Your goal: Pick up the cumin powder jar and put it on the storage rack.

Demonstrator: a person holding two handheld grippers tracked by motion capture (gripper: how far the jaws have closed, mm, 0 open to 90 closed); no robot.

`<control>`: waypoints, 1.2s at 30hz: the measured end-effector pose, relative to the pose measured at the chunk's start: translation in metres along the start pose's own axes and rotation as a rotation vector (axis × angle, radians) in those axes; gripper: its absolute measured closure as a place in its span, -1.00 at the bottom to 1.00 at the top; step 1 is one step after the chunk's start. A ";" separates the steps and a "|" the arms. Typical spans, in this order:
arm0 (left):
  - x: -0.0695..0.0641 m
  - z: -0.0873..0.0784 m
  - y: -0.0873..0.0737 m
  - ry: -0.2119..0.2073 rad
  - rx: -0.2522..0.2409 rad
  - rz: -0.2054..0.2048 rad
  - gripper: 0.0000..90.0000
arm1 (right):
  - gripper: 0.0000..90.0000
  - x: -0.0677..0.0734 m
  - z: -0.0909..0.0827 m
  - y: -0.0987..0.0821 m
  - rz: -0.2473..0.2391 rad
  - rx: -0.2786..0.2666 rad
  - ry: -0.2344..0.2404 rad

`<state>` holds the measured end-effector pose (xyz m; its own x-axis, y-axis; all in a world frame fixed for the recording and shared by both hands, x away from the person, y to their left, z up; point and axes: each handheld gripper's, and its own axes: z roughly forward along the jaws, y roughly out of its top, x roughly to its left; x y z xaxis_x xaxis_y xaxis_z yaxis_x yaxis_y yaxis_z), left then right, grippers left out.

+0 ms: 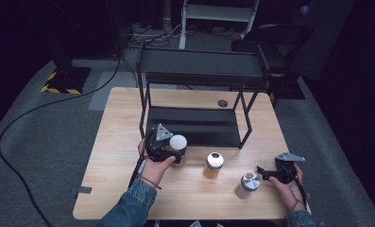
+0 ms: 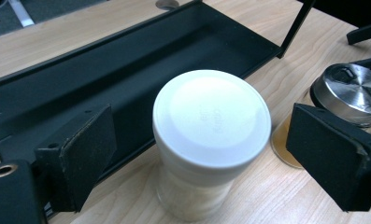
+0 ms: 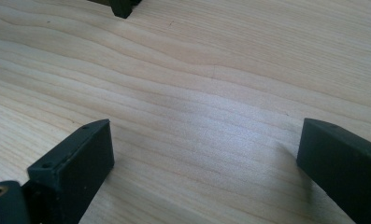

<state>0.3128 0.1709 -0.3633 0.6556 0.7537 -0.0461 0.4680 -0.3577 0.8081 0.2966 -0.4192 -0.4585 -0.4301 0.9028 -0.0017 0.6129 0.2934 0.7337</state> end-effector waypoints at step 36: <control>0.002 0.021 0.011 -0.014 0.075 0.026 -0.26 | -0.91 0.001 0.001 0.001 0.011 0.000 -0.012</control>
<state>0.3316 0.1566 -0.3667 0.6760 0.7362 -0.0337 0.4930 -0.4177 0.7632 0.2978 -0.4172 -0.4584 -0.4156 0.9096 -0.0017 0.6175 0.2835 0.7338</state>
